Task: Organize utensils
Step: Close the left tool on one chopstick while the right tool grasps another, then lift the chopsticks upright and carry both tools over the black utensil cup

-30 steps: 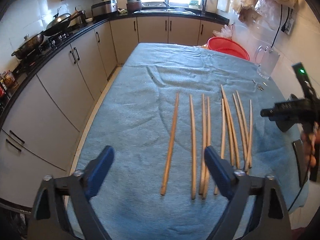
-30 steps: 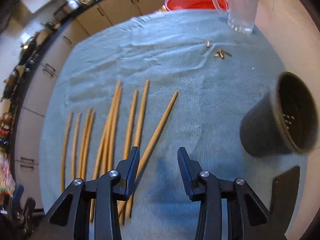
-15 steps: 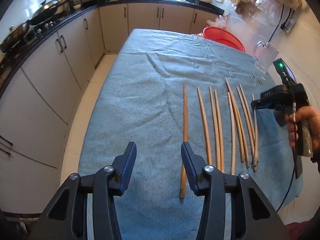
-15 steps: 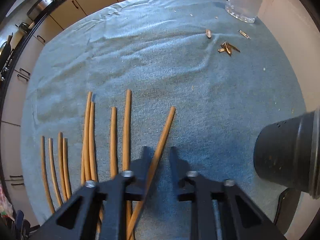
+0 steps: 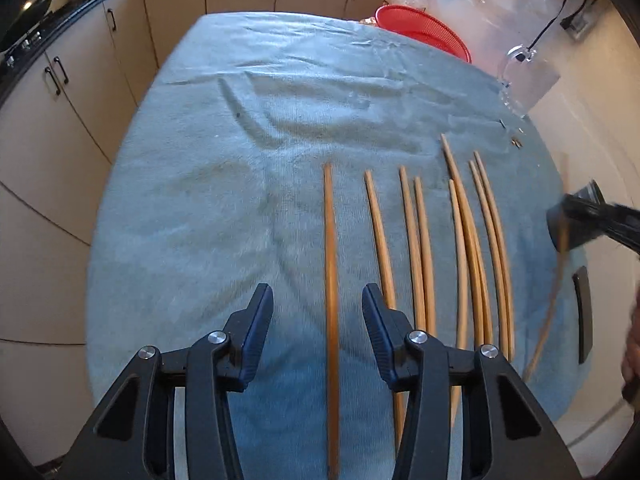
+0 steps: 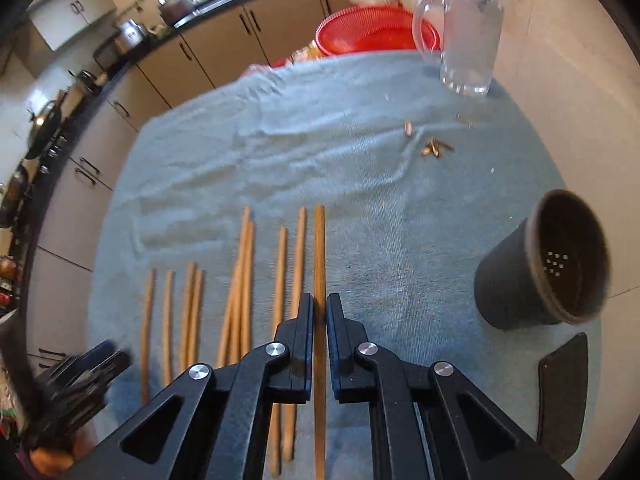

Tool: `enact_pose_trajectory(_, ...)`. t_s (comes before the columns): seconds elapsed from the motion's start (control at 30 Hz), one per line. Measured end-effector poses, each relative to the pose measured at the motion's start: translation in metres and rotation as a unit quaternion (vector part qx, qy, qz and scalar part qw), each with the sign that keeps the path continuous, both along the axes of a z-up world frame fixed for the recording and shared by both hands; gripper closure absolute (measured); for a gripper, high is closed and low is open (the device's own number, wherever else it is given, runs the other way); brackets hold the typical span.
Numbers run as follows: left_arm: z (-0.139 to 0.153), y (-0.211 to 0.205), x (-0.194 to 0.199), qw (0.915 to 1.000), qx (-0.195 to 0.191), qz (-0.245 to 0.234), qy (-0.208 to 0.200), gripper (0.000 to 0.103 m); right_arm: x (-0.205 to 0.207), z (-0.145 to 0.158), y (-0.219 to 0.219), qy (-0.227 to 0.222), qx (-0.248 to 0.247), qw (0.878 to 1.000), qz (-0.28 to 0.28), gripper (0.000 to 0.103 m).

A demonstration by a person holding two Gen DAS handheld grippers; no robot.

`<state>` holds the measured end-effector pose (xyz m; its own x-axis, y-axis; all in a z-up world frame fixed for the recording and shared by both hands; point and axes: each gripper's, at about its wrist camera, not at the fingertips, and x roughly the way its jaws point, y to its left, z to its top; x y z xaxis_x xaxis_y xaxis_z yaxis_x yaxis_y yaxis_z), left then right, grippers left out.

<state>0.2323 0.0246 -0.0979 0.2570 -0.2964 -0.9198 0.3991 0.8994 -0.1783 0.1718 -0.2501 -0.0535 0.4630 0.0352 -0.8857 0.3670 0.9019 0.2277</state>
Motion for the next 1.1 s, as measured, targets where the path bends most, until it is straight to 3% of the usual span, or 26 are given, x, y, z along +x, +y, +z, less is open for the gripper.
enact_pose_trajectory(0.1,-0.011,-0.01,0.011,0.9997,0.017,-0.012,0.01,0.058,-0.013,0.016,0.004,-0.02,0.002,1.0,0.005,0.096)
enact_pose_trajectory(0.3,-0.02,-0.033,0.022,0.9979,0.054,-0.035,0.004,0.072,-0.027,0.036,0.012,-0.047,0.002,0.999,0.01,0.096)
enact_pose_trajectory(0.43,-0.023,-0.038,0.029,0.9975,0.062,-0.034,0.001,0.097,-0.034,0.048,0.018,-0.064,-0.004,0.998,0.018,0.096)
enact_pose_trajectory(0.5,-0.02,-0.035,0.029,0.9985,0.045,-0.029,0.005,0.097,-0.036,0.053,0.021,-0.072,-0.009,0.997,0.022,0.096)
enact_pose_trajectory(0.77,0.021,-0.015,0.009,0.9989,-0.008,-0.007,-0.046,0.097,-0.046,0.07,0.028,-0.101,-0.022,0.994,0.035,0.096)
enact_pose_trajectory(1.1,0.073,0.003,-0.022,0.9941,-0.032,0.015,-0.102,0.097,-0.057,0.083,0.028,-0.126,-0.024,0.991,0.046,0.096)
